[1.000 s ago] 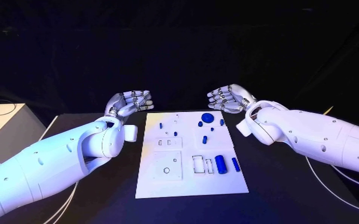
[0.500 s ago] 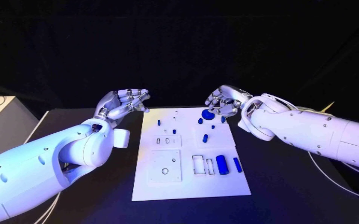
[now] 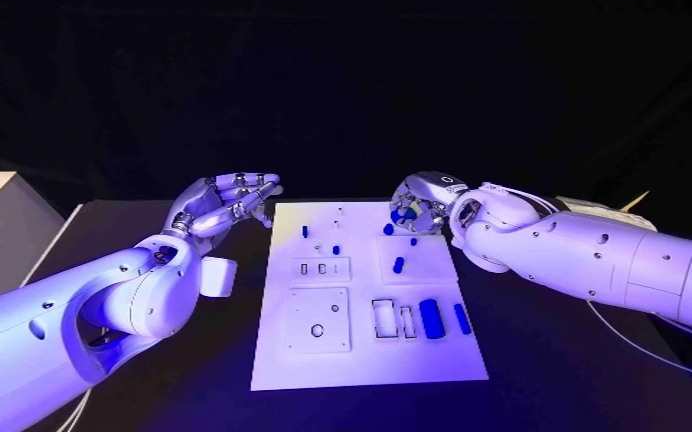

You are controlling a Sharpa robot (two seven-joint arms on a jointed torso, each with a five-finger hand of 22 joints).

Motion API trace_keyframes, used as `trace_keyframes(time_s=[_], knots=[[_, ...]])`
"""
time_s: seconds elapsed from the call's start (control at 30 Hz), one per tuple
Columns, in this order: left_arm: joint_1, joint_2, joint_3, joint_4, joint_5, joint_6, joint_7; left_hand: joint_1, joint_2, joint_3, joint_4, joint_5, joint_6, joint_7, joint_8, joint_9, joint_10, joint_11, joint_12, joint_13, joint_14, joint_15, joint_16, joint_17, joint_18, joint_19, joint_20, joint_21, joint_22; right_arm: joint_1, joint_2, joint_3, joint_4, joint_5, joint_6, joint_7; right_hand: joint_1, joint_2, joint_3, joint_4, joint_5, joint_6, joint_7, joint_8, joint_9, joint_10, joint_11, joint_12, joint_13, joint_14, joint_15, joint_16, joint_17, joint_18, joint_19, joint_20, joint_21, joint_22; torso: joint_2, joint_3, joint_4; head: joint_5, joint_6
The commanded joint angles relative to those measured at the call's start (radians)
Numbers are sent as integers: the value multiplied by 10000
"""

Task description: Assemble the parts on the task board

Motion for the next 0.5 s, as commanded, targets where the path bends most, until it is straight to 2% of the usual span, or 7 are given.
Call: trace_keyframes(time_s=[0.03, 0.33, 0.5], knots=[[1, -30, 31, 88, -49, 262, -5, -80, -53, 64, -6, -50, -65, 4, 32, 9, 52, 8, 55, 13, -25, -10, 38, 17, 50, 1, -9, 41, 16, 6, 51, 7, -2, -870, 399, -570, -7, -82, 2, 73, 23, -74, -31, -44, 20, -84, -1, -63, -8, 416, 25, 67, 27, -129, 64, 45, 44, 12, 118, -45, 49, -45, 3], [3, -112, 79, 144, -53, 236, -17, -125, -73, 78, 9, -53, -109, 14, 26, 21, 15, 19, 43, 18, -28, 0, 82, 23, 49, -39, -2, 136, 77, 6, 174, 8, -53, -1061, 814, -772, -36, -125, -43, 103, -24, -114, -26, -57, 54, -199, 17, -63, -12, 400, 42, 145, 63, -112, 23, 65, 27, -28, 201, -70, 79, -72, 12], [3, -144, 100, 162, -58, 225, -14, -125, -73, 78, 9, -53, -109, 14, 26, 21, 15, 19, 43, 18, -28, 0, 82, 23, 49, -39, -2, 136, 77, 6, 244, 7, -137, -1111, 926, -848, -50, -114, -55, 126, -48, -109, -25, -51, 69, -220, 20, -57, -9, 394, 47, 166, 66, -110, 16, 71, 36, -19, 237, -72, 91, -82, 36]])
